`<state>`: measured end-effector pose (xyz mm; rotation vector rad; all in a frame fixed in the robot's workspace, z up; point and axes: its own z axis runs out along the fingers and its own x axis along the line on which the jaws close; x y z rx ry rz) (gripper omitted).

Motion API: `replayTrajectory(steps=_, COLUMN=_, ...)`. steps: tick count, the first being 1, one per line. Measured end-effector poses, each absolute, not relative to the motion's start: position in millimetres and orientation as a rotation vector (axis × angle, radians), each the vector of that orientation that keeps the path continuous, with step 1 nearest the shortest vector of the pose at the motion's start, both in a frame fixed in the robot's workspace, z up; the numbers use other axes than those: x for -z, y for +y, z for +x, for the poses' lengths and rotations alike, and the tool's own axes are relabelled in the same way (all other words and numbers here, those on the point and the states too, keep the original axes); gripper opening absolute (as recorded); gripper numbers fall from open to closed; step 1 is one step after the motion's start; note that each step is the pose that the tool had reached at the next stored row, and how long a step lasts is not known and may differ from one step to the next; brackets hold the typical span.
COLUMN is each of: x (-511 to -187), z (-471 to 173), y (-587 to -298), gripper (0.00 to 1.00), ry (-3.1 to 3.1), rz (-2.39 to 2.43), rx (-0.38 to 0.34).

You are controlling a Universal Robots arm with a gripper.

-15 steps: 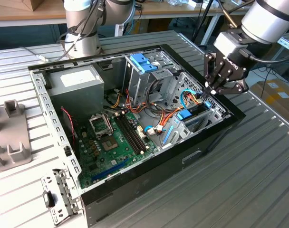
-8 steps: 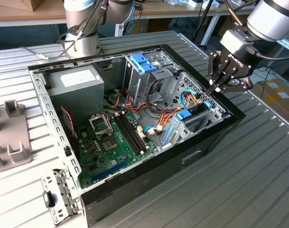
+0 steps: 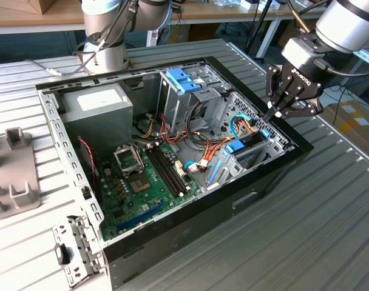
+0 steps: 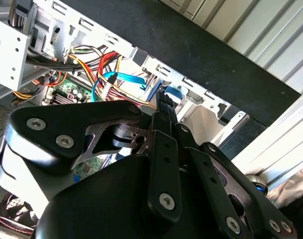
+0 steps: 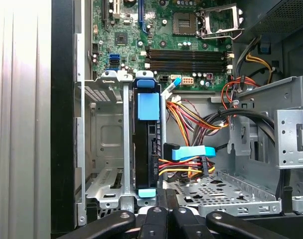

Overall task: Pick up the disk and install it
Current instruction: 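Insert the first disk wire, then insert the second disk wire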

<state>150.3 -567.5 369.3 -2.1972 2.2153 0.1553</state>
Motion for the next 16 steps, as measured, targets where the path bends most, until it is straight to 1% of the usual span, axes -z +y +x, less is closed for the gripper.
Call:
replayTrajectory(steps=8, x=-369.3, z=150.5, y=-567.5, gripper=0.11, ry=2.215, rz=-2.197, rx=-0.155)
replayTrajectory(steps=9, x=-369.3, z=150.5, y=-567.5, gripper=0.17, ry=2.215, rz=-2.197, rx=-0.155)
replayTrajectory(steps=10, x=-369.3, z=150.5, y=-567.5, gripper=0.29, ry=2.215, rz=-2.197, rx=-0.155)
replayTrajectory(steps=11, x=-369.3, z=150.6, y=-567.5, gripper=0.36, ry=2.215, rz=-2.197, rx=-0.155)
replayTrajectory(steps=16, x=-369.3, z=141.9, y=-567.5, gripper=0.36, ry=2.215, rz=-2.197, rx=-0.155)
